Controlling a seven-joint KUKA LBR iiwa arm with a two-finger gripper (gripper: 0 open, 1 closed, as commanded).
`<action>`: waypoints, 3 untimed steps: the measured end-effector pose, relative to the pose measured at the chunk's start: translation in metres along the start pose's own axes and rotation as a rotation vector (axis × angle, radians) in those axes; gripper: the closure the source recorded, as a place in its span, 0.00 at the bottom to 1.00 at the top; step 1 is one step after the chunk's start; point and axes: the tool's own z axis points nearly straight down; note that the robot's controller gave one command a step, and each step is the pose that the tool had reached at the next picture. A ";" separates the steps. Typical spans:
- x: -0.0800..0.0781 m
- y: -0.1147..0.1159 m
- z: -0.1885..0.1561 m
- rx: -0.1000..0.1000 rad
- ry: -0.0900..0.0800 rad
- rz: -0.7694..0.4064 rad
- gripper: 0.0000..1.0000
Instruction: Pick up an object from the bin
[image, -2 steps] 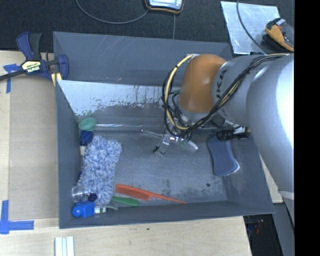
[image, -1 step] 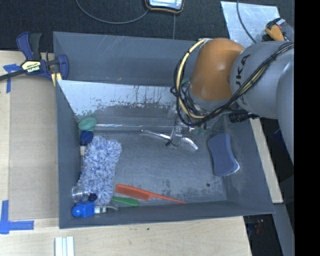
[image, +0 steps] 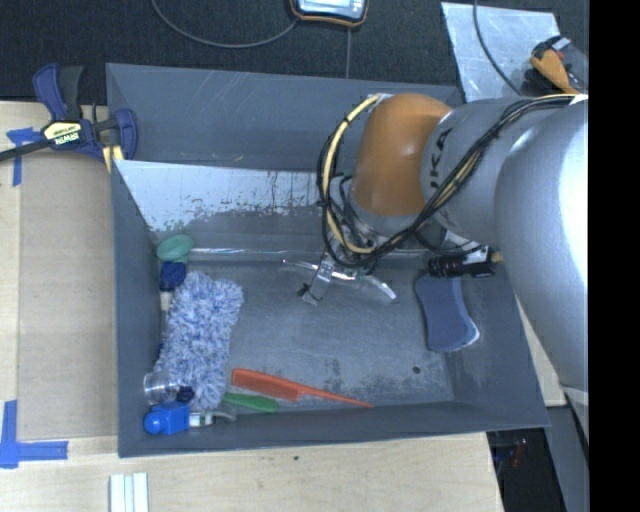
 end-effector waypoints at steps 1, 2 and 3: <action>-0.001 -0.008 0.029 -0.004 -0.019 -0.165 0.00; 0.007 0.014 0.027 -0.005 -0.011 0.060 1.00; 0.007 0.014 0.027 -0.005 -0.011 0.060 1.00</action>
Offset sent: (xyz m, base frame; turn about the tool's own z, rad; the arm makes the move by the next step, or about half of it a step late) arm -0.0021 0.0157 -0.0294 0.0627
